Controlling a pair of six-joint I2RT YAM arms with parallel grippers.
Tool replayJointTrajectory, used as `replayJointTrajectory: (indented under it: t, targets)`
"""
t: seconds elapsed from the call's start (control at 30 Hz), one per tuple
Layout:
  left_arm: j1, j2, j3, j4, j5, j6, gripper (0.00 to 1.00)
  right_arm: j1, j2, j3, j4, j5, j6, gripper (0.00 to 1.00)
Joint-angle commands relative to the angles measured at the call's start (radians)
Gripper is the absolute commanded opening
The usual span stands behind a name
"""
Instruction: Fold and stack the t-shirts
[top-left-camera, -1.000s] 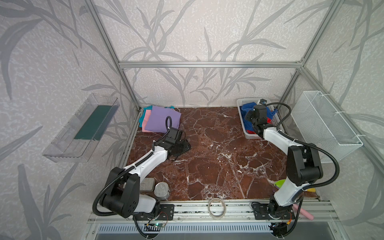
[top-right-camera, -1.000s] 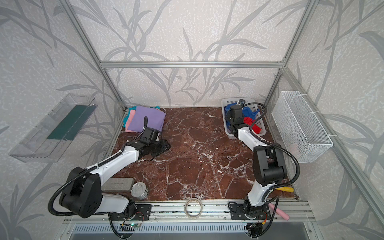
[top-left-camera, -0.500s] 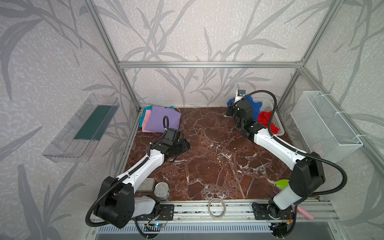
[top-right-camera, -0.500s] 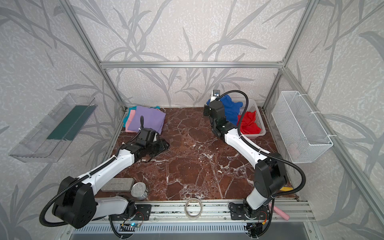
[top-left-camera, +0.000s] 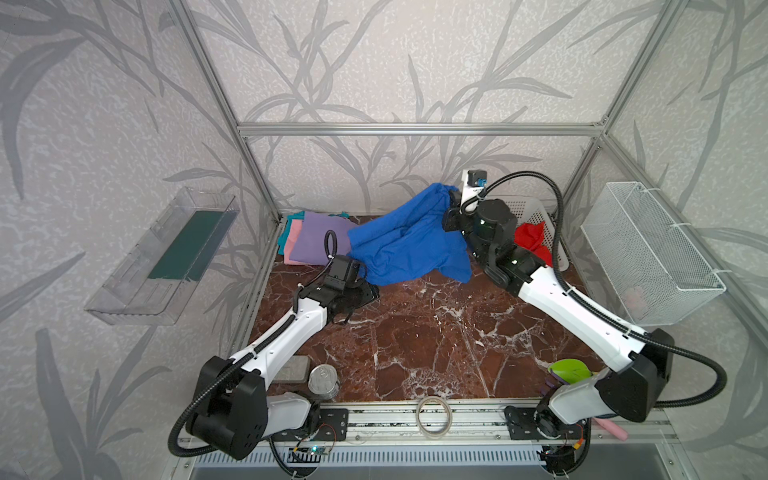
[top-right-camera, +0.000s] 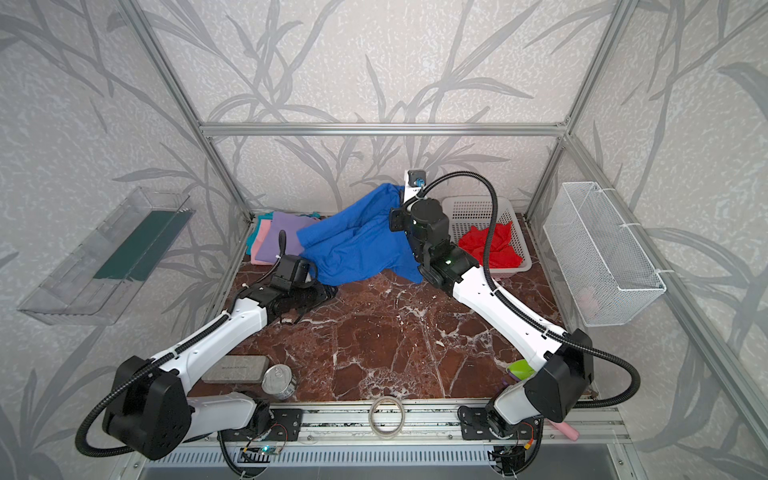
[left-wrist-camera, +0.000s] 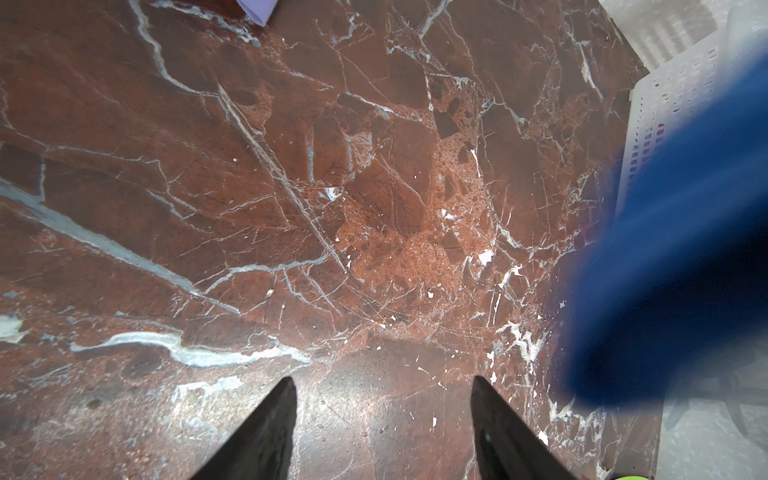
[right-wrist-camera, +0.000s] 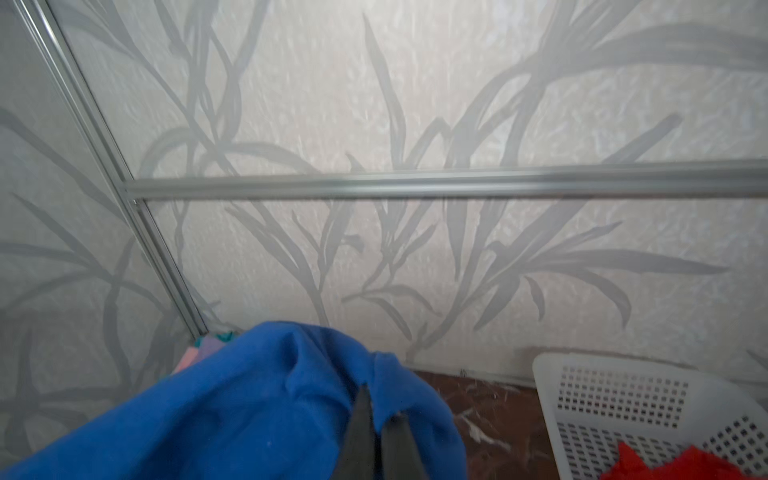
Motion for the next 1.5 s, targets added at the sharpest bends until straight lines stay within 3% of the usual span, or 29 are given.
replayJointTrajectory:
  t: [0.0,0.03,0.1,0.2,0.23,0.3,0.37,0.4,0.43,0.67,0.83,1.13,1.47]
  targets:
    - [-0.004,0.014,0.034,-0.034,0.001,0.012,0.67,-0.005,0.043,-0.037,-0.116,0.007,0.036,0.29]
    - [-0.004,0.022,0.039,-0.034,0.004,0.012,0.67,-0.005,0.055,-0.037,-0.148,0.017,0.043,0.44]
    - [-0.004,0.038,0.046,-0.029,0.011,0.009,0.67,-0.011,0.075,-0.034,-0.208,0.075,0.069,0.65]
    - [-0.004,0.061,0.058,-0.011,0.026,0.006,0.67,-0.066,0.109,-0.010,-0.317,0.080,0.140,0.69]
    - [-0.004,0.070,0.060,-0.008,0.029,0.006,0.67,-0.092,0.122,-0.003,-0.343,0.061,0.163,0.68]
    - [-0.004,0.088,0.072,-0.005,0.039,0.007,0.67,-0.145,0.156,0.008,-0.384,0.023,0.197,0.55]
    - [-0.006,0.106,0.080,-0.005,0.048,0.011,0.67,-0.190,0.196,0.020,-0.413,-0.024,0.215,0.16]
    - [-0.008,0.112,0.083,-0.005,0.049,0.012,0.67,-0.213,0.253,0.040,-0.444,-0.047,0.223,0.05]
    - [-0.010,0.119,0.083,-0.004,0.051,0.013,0.67,-0.233,0.297,0.067,-0.485,-0.061,0.232,0.01]
    - [-0.015,0.161,0.090,0.002,0.053,0.018,0.66,-0.316,0.551,0.218,-0.619,-0.087,0.246,0.03]
    - [-0.016,0.196,0.108,0.009,0.066,0.018,0.66,-0.363,0.691,0.387,-0.735,-0.022,0.247,0.05]
    - [-0.016,0.254,0.140,-0.005,0.080,0.032,0.65,-0.432,0.783,0.528,-0.735,0.196,0.231,0.13]
    - [-0.017,0.295,0.172,-0.017,0.084,0.035,0.65,-0.532,0.862,0.644,-0.756,0.193,0.214,0.16]
